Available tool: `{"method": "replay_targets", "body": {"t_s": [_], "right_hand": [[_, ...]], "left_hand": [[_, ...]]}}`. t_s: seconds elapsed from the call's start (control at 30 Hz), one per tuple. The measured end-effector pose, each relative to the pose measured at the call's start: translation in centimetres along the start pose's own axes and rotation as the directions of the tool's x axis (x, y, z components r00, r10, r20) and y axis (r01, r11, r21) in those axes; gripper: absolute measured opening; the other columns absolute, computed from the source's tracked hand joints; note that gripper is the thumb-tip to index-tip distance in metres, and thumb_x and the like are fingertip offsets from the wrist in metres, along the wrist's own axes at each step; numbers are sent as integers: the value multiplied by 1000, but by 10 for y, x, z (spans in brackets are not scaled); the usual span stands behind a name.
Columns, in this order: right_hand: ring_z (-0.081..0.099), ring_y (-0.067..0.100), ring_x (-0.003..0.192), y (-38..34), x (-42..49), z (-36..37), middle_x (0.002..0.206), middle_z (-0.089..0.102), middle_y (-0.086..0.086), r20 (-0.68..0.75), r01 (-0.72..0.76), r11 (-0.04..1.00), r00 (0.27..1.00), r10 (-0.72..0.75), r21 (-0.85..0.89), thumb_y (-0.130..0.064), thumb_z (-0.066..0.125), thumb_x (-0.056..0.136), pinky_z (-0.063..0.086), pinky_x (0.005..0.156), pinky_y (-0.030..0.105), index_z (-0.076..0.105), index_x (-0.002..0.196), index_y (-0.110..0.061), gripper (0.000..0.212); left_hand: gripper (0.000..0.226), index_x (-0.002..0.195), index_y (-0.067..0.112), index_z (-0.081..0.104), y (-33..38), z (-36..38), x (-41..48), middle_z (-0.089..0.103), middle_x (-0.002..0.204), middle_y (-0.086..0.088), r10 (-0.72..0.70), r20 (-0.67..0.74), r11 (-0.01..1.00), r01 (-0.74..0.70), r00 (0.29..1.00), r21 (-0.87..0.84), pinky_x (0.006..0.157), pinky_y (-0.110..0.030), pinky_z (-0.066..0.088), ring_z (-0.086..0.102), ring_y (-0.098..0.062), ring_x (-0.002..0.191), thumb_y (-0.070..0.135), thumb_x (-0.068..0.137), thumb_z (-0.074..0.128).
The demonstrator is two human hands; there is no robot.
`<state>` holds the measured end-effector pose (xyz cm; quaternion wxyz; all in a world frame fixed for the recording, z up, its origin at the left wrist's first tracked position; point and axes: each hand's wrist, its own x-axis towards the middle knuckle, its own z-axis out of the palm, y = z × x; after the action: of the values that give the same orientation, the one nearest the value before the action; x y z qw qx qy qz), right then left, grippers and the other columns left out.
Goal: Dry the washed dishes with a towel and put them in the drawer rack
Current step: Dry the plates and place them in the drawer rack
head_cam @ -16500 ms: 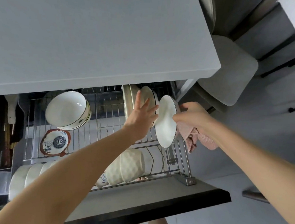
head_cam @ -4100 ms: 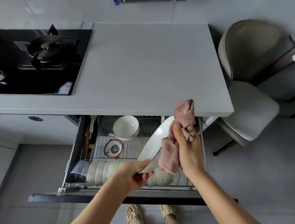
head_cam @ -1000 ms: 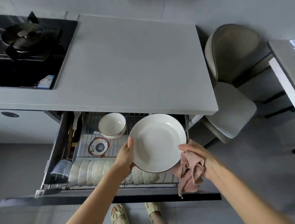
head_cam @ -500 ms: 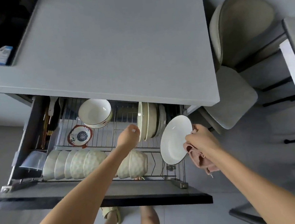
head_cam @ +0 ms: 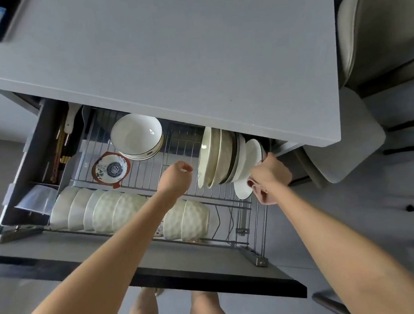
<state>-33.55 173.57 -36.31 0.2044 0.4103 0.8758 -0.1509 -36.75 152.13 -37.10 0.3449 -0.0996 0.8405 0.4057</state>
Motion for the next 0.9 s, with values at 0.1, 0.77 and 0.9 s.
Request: {"method": "replay_targets", "body": {"t_s": [0.1,0.77,0.9], "right_hand": [[63,28,83,-7,8,14,96,67,6,-42,19,1000,999,-19,17,-16,57,82,40,65,28,50,104,-13,24],[53,23,122,9,52,18,146,44,4,196,105,923,962,-188,370,-43,68,83,48,98,41,31,147,-25,76],[53,22,122,15,55,19,146,44,5,206,104,912,958,-199,396,-45,70,81,48,99,39,31,147,-27,79]], "left_hand": [[29,111,13,59,-5,1,4,62,101,-5,-9,-1,1000,9,1000,-19,78,-37,54,60,-22,85,3,92,39],[30,103,17,59,-15,8,10,65,98,-8,-91,-2,990,90,996,-110,79,-40,55,62,-25,84,1,88,38],[30,99,18,59,-13,12,5,65,100,-7,-109,5,985,108,994,-135,76,-36,54,61,-23,84,0,87,38]]}}
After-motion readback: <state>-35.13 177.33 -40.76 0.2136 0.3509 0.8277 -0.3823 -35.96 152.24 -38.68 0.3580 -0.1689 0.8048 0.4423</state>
